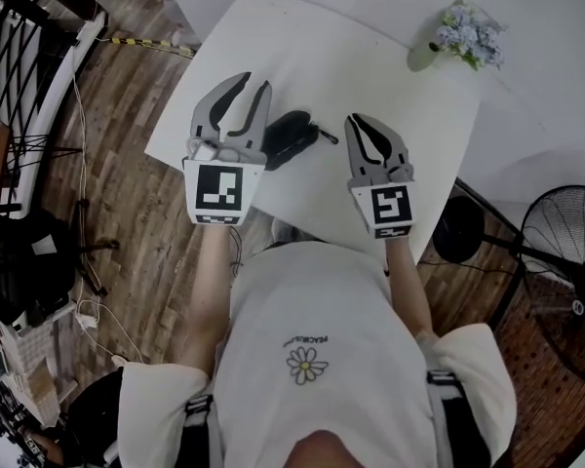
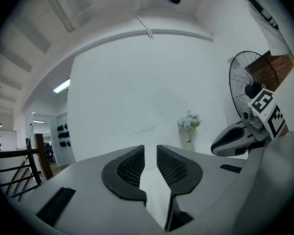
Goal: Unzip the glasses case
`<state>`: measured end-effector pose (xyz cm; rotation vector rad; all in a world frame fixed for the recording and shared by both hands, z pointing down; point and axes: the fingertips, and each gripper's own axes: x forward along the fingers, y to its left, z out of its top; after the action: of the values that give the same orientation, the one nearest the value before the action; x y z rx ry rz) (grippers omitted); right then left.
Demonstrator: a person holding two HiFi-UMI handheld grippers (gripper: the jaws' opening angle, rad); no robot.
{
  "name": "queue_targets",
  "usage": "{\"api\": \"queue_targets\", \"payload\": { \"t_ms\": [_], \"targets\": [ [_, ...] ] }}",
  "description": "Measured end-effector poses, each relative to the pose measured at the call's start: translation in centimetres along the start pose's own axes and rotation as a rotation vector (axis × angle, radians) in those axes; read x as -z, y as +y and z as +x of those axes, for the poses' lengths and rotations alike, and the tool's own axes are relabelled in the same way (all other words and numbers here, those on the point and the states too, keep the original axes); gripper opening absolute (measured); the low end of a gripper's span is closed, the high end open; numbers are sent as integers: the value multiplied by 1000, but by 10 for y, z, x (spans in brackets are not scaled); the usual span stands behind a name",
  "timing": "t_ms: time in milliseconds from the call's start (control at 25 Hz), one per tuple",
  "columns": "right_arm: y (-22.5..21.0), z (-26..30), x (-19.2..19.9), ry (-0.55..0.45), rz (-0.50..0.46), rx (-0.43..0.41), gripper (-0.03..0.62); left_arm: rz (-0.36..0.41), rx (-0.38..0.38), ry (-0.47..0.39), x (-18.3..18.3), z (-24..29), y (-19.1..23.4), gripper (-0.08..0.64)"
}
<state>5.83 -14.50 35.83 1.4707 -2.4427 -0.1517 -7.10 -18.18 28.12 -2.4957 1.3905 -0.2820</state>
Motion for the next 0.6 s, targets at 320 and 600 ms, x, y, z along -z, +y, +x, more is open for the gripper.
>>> {"api": "queue_targets", "payload": {
  "t_ms": [320, 600],
  "targets": [
    [-19, -17, -49, -155, 48, 101, 9, -149, -167, -152, -22, -38, -8, 15],
    [-21, -25, -61, -185, 51, 126, 8, -156, -158, -122, -10, -40, -22, 15]
  ]
}}
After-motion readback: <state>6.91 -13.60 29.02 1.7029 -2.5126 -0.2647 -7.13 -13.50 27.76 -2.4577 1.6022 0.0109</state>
